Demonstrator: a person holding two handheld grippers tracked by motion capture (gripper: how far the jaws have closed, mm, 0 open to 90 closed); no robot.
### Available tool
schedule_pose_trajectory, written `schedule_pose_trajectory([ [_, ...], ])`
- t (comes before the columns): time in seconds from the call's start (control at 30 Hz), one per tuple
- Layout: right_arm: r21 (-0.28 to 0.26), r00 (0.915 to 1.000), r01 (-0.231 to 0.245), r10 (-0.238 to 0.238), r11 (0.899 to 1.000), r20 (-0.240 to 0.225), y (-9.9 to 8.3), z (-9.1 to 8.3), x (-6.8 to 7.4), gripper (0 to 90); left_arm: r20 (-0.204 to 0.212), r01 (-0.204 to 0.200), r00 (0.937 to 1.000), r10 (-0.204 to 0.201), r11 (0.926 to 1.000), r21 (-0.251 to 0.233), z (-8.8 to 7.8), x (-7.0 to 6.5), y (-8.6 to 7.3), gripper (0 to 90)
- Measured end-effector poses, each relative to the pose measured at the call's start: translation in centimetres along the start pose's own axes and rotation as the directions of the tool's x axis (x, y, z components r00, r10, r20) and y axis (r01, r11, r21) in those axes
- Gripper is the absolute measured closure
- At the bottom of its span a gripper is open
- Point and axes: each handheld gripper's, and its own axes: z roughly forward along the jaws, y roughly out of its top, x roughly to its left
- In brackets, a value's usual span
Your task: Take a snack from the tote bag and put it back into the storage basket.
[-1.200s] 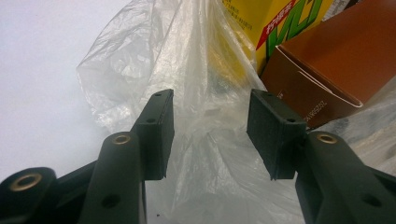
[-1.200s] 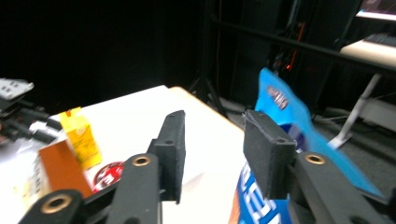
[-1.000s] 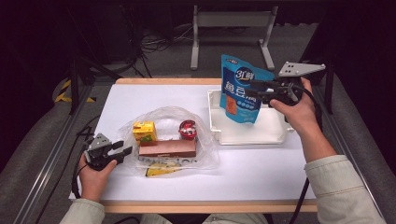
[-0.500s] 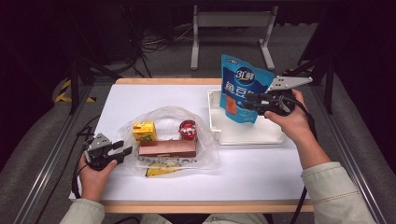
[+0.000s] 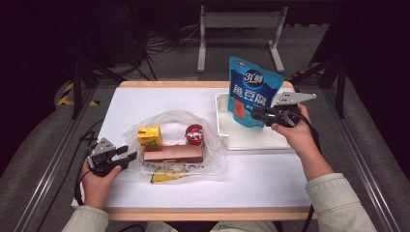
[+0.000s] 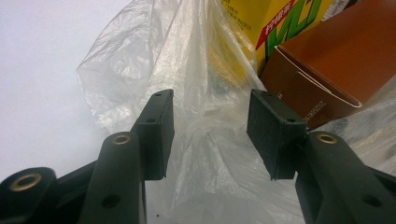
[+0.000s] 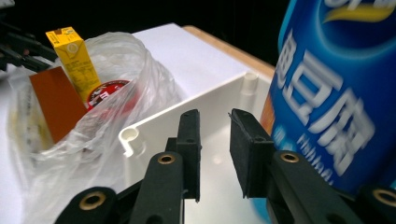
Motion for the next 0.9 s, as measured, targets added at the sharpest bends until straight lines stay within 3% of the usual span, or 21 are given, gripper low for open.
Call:
schedule_pose_trajectory([
  [0.3, 0.012, 0.9995, -0.012, 0.012, 1.000, 0.028, -1.6, 0.8, -0.4, 78.7, -0.002, -0.003, 1.0000, 0.003, 1.0000, 0.000, 0.0, 0.0, 0.0, 51.7],
  [0.4, -0.003, 0.9988, -0.049, 0.049, 0.999, 0.000, -2.4, 1.2, -1.0, 82.2, -0.001, -0.001, 1.0000, 0.001, 1.0000, 0.000, 0.0, 0.0, 0.0, 51.6],
  [0.5, -0.012, 0.9955, -0.095, 0.095, 0.995, 0.006, -3.1, 1.4, -1.5, 84.2, 0.000, -0.002, 1.0000, 0.002, 1.0000, 0.001, 0.0, 0.0, 0.0, 51.7],
  [0.67, -0.031, 0.9978, -0.048, 0.049, 0.998, 0.045, -3.8, 1.7, -2.0, 87.8, -0.001, 0.001, 1.0000, -0.001, 1.0000, 0.001, 0.0, 0.0, 0.0, 51.6],
  [0.9, -0.045, 0.9953, -0.056, 0.059, 0.997, 0.077, -4.2, 2.1, -2.8, 90.0, -0.001, -0.002, 1.0000, 0.002, 1.0000, 0.001, 0.0, 0.0, 0.0, 51.6],
])
